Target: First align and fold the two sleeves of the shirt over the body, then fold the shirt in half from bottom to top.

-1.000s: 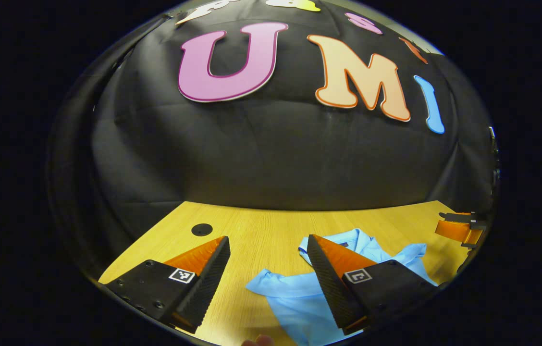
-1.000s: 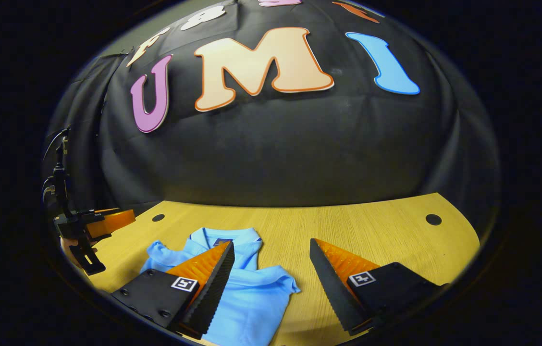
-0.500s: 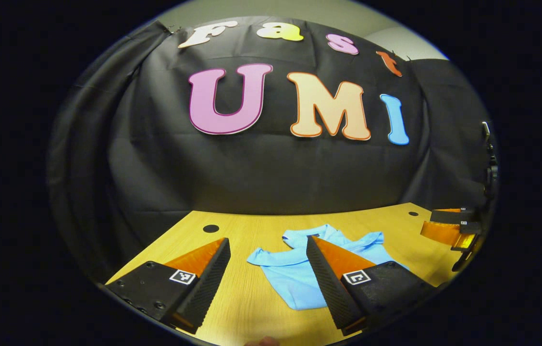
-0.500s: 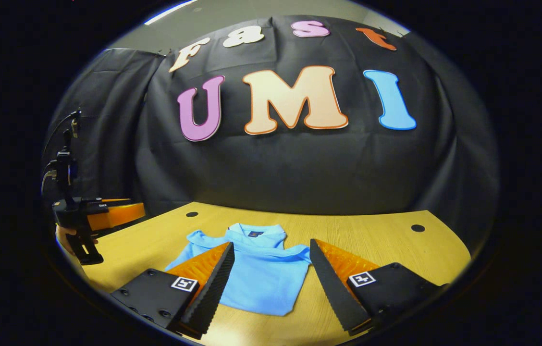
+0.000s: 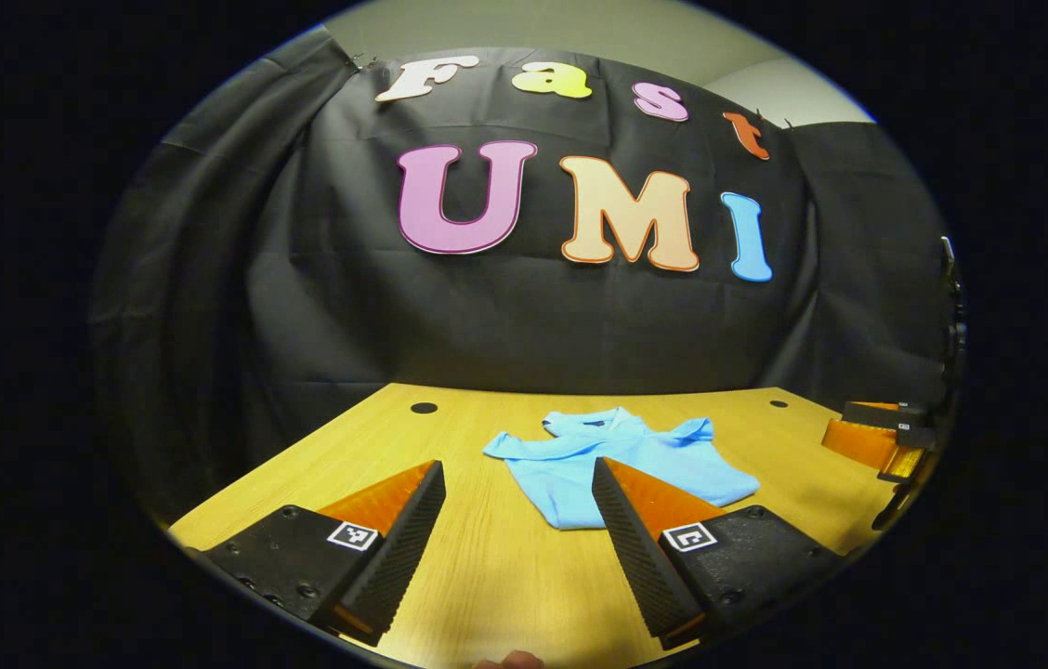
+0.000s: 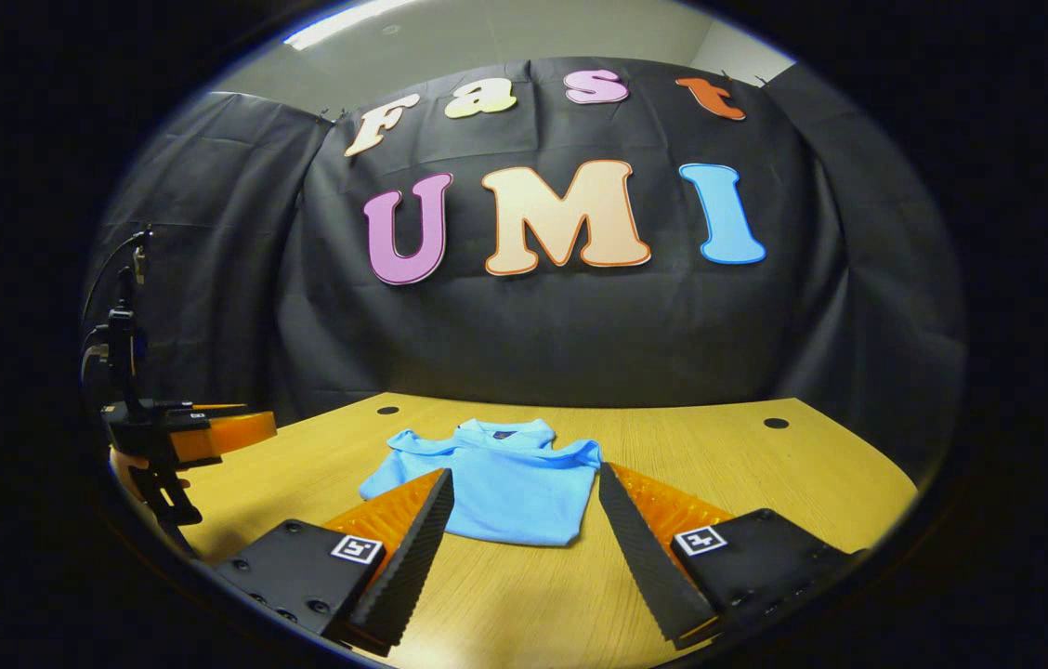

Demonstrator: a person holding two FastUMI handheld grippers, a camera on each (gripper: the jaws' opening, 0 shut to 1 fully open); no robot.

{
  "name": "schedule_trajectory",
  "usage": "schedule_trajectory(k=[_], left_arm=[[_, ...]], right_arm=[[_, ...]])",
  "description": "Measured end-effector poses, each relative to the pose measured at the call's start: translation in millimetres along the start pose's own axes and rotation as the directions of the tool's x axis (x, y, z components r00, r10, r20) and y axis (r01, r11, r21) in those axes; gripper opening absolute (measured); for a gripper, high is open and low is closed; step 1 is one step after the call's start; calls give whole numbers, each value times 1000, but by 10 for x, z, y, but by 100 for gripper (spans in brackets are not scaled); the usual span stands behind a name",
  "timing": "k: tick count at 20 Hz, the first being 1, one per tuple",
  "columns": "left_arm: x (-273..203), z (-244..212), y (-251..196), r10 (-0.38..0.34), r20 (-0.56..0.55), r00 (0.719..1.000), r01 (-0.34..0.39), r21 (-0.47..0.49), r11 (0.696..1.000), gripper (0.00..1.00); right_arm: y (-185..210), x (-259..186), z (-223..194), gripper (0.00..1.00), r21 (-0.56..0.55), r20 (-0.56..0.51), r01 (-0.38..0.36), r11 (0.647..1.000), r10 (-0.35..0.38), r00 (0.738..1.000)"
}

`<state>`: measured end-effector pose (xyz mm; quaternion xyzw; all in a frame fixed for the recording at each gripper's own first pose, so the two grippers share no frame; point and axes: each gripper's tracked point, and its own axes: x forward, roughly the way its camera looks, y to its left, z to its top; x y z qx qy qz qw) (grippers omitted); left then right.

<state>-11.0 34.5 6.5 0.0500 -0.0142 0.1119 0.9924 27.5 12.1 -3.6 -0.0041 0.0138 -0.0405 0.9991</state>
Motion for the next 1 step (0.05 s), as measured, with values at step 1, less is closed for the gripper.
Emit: schedule_trajectory(k=[1], left_arm=[[-50, -49, -24, -1, 0, 1000, 1, -2, 1000, 95]], right_arm=[[0, -23, -43, 98, 6, -1, 3, 1000, -3, 1000]])
